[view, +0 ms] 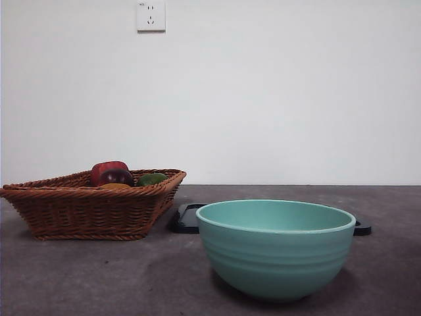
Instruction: Pick up the wifruite, put it on the bowl, pick up the plate, put it on desk
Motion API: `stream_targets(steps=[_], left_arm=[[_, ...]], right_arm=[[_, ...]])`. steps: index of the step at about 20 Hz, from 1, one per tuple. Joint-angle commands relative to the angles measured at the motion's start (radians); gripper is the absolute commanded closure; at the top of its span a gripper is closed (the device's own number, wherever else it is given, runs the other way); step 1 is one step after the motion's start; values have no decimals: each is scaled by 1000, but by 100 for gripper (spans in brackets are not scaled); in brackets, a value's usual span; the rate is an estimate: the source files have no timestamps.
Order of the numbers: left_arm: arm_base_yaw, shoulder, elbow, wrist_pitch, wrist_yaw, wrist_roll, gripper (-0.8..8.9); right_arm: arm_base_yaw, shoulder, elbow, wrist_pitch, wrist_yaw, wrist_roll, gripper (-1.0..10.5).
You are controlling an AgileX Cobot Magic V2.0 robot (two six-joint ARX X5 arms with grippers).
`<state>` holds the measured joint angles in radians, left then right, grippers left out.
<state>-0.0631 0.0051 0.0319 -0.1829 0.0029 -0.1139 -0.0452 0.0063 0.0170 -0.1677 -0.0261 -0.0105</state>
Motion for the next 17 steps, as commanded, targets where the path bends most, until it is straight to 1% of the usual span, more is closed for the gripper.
stream_targets(steps=[1, 13, 15, 17], left_arm=[[-1, -2, -20, -3, 8, 15, 795], [-1, -2, -20, -5, 8, 15, 798], [-1, -2, -20, -4, 8, 12, 798], [-1, -2, -20, -4, 8, 6, 798]], right_arm=[[0, -3, -6, 11, 1, 11, 932], [0, -3, -6, 10, -2, 14, 932], [0, -3, -6, 10, -8, 52, 932], [0, -3, -6, 10, -8, 110, 932]])
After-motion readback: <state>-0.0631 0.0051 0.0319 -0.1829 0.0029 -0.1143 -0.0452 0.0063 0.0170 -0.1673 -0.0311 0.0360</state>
